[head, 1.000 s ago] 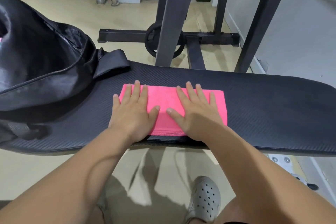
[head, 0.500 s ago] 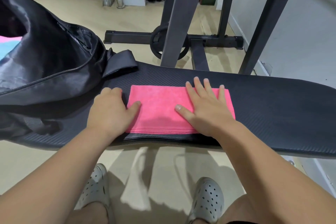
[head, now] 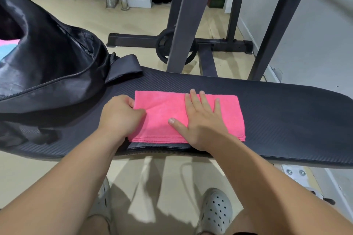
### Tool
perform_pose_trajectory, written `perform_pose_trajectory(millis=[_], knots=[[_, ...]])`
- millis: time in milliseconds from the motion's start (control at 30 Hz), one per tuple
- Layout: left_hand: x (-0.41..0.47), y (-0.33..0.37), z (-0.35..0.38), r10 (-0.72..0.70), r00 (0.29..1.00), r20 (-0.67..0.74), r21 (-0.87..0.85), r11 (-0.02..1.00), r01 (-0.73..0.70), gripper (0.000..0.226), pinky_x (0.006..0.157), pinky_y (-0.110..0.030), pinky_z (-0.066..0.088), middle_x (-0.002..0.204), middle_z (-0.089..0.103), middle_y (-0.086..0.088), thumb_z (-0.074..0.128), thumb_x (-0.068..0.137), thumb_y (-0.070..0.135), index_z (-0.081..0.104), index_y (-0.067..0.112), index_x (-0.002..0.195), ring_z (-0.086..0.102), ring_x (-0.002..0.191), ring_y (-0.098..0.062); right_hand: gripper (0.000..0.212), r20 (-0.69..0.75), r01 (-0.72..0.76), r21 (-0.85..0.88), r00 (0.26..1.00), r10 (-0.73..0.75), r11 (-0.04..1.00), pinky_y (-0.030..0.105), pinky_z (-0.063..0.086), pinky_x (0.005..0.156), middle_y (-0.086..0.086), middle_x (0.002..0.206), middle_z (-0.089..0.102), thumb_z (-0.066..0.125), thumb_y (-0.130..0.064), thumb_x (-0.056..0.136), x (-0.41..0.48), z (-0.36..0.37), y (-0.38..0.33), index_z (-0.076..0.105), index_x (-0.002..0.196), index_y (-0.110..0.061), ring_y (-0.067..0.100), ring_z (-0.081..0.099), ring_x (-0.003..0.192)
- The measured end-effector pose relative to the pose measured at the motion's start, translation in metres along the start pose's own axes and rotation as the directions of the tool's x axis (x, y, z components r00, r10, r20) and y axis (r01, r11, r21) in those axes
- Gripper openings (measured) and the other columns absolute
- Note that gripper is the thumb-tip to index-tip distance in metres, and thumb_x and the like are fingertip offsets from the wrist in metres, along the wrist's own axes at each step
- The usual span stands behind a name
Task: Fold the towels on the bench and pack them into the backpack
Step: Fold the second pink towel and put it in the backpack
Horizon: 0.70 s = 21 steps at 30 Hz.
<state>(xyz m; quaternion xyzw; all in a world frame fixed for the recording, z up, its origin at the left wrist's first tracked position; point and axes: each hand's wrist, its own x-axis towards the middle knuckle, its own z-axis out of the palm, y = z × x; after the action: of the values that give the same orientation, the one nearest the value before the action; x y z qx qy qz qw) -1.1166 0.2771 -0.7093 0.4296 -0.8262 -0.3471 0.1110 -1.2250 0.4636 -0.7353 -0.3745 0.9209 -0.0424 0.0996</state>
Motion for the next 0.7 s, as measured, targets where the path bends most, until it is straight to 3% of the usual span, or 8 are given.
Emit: perform_pose_trajectory(millis=[100, 167, 233, 300, 467, 567, 633, 700], knots=[[-0.004, 0.002, 0.001, -0.072, 0.997, 0.011, -0.259, 0.963, 0.072, 0.016, 0.056, -0.03, 0.038, 0.069, 0.06, -0.001, 0.073, 0.074, 0.009, 0.058, 0.013, 0.074, 0.054, 0.061, -0.021, 0.097, 0.03, -0.01, 0.008, 1.0, 0.009, 1.0, 0.057, -0.015, 0.121, -0.003, 0.167, -0.022, 0.006, -0.082, 0.087, 0.001, -0.001, 0.001, -0.01, 0.161, -0.021, 0.019, -0.025, 0.153], [-0.006, 0.004, -0.001, -0.143, 0.987, 0.076, -0.471, 0.867, 0.163, 0.022, 0.057, -0.03, 0.043, 0.076, 0.061, -0.006, 0.075, 0.074, 0.0, 0.06, 0.013, 0.084, 0.058, 0.064, -0.022, 0.096, 0.038, 0.003, 0.029, 0.999, -0.004, 1.0, 0.057, -0.015, 0.121, -0.004, 0.167, -0.022, 0.006, -0.081, 0.088, 0.001, -0.002, 0.002, -0.01, 0.161, -0.021, 0.019, -0.026, 0.152], [-0.009, 0.007, -0.004, -0.195, 0.971, 0.137, -0.622, 0.746, 0.238, 0.031, 0.057, -0.03, 0.047, 0.085, 0.063, -0.01, 0.073, 0.076, -0.007, 0.061, 0.013, 0.096, 0.061, 0.067, -0.023, 0.095, 0.039, 0.025, 0.115, 0.999, -0.03, 0.993, 0.055, -0.014, 0.122, -0.004, 0.167, -0.02, 0.007, -0.08, 0.089, 0.001, -0.005, 0.004, -0.007, 0.162, -0.021, 0.017, -0.025, 0.152], [-0.009, 0.012, -0.009, -0.21, 0.972, 0.105, -0.685, 0.693, 0.224, 0.039, 0.06, -0.031, 0.048, 0.088, 0.062, -0.009, 0.072, 0.076, -0.01, 0.061, 0.014, 0.105, 0.062, 0.07, -0.024, 0.09, 0.005, 0.045, 0.271, 0.999, -0.048, 0.962, 0.051, -0.011, 0.124, -0.004, 0.169, -0.013, 0.014, -0.076, 0.093, -0.001, -0.012, 0.008, 0.001, 0.163, -0.021, 0.015, -0.02, 0.154], [-0.011, 0.045, -0.029, -0.082, 0.994, -0.067, -0.651, 0.759, 0.018, 0.054, 0.059, -0.032, 0.054, 0.088, 0.072, -0.005, 0.071, 0.077, -0.012, 0.059, 0.021, 0.119, 0.069, 0.07, -0.021, 0.075, -0.227, 0.031, 0.487, 0.97, 0.092, 0.873, 0.038, 0.015, 0.124, -0.001, 0.165, 0.026, 0.024, -0.067, 0.099, -0.006, -0.034, 0.032, 0.033, 0.158, -0.021, 0.02, 0.015, 0.153], [-0.016, 0.073, -0.03, 0.085, 0.988, -0.126, -0.568, 0.811, -0.142, 0.053, 0.059, -0.032, 0.055, 0.087, 0.075, 0.0, 0.069, 0.079, -0.01, 0.057, 0.026, 0.116, 0.069, 0.067, -0.015, 0.073, -0.27, 0.004, 0.588, 0.944, 0.192, 0.809, 0.039, 0.033, 0.111, -0.001, 0.137, 0.057, 0.019, -0.074, 0.093, -0.009, -0.039, 0.054, 0.059, 0.133, -0.028, 0.025, 0.042, 0.134], [-0.023, 0.095, -0.023, 0.199, 0.969, -0.145, -0.502, 0.829, -0.245, 0.048, 0.059, -0.032, 0.052, 0.085, 0.075, 0.003, 0.069, 0.081, -0.003, 0.058, 0.03, 0.114, 0.063, 0.06, -0.01, 0.066, -0.267, -0.007, 0.677, 0.93, 0.254, 0.736, 0.041, 0.039, 0.101, 0.001, 0.113, 0.063, 0.019, -0.07, 0.096, -0.013, -0.041, 0.066, 0.064, 0.106, -0.022, 0.024, 0.05, 0.118], [-0.032, 0.116, -0.01, 0.299, 0.946, -0.128, -0.456, 0.829, -0.324, 0.041, 0.059, -0.028, 0.05, 0.086, 0.073, 0.005, 0.069, 0.083, 0.007, 0.058, 0.034, 0.112, 0.059, 0.058, -0.007, 0.066, -0.219, -0.031, 0.781, 0.922, 0.32, 0.624, 0.041, 0.042, 0.096, 0.005, 0.107, 0.065, 0.024, -0.062, 0.102, -0.015, -0.044, 0.075, 0.065, 0.106, -0.01, 0.024, 0.056, 0.11]])
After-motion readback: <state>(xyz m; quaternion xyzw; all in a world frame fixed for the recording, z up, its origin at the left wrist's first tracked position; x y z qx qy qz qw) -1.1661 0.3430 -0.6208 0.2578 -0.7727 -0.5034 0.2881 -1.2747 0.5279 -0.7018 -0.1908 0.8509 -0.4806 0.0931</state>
